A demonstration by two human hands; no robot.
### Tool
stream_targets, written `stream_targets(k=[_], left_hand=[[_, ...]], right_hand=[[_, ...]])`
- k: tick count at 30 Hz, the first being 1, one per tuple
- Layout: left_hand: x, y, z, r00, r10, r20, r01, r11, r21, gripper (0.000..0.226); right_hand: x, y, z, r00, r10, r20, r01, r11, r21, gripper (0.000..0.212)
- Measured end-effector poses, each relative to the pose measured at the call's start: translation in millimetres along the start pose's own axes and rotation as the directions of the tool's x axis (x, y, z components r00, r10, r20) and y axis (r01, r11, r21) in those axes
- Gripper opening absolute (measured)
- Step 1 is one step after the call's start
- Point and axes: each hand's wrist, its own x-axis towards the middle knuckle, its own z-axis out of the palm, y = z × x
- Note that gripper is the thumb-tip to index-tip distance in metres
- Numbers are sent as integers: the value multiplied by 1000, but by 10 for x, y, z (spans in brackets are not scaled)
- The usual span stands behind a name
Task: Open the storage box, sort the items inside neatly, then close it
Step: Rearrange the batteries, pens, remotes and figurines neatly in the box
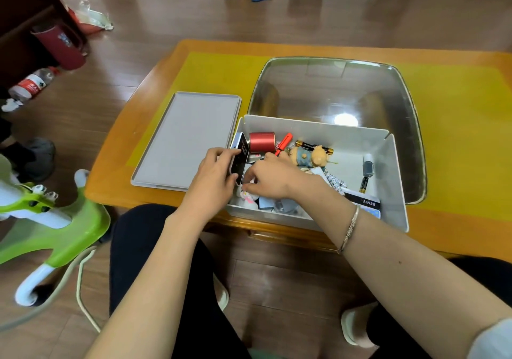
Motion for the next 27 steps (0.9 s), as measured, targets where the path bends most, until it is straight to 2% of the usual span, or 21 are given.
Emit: stream_targets(k=[2, 5, 9, 11, 14, 16, 19, 22, 25, 27], left_hand=[[6, -23, 8, 1000, -3, -1, 3, 1000, -6, 51], [20, -47, 19, 1000, -18, -13, 17, 999, -27, 51], [16, -58, 60, 997, -58, 48, 63, 993, -99, 59], [-4, -63, 76, 990, -88, 112, 102, 987, -125, 70], [-40, -81, 79, 981, -137, 138, 151, 983, -100, 78], [-56, -75, 75, 981, -132, 143, 139, 989, -41, 77], [-65, -49, 66, 981, -124, 146, 119, 992, 41, 78], [-67, -47, 75, 981, -128, 147, 117, 990, 81, 81], [-79, -14, 74, 971, -177, 159, 181, 983, -12, 85], [-89, 33, 78, 971, -217, 101, 217, 976, 11, 91]], right_hand=[[0, -21, -28, 1000, -10, 19, 10, 1000, 16, 34], [-28, -27, -24, 997, -31, 74, 30, 999, 16, 49], [-15, -34, 7, 998, -33, 51, 26, 992, 125, 45], [-48, -9, 27, 1000, -25, 9, 22, 970, 244, 43], [-159, 77, 20, 988, 57, -141, 7, 911, 413, 39], [-270, 172, -47, 949, 185, -253, -10, 824, 566, 41], [-494, 400, -179, 839, 405, -363, -42, 714, 699, 35], [-746, 671, -216, 753, 541, -375, -127, 679, 723, 27], [-961, 845, -125, 707, 615, -349, -192, 642, 742, 30], [-1085, 899, -26, 666, 651, -363, -207, 629, 749, 32]])
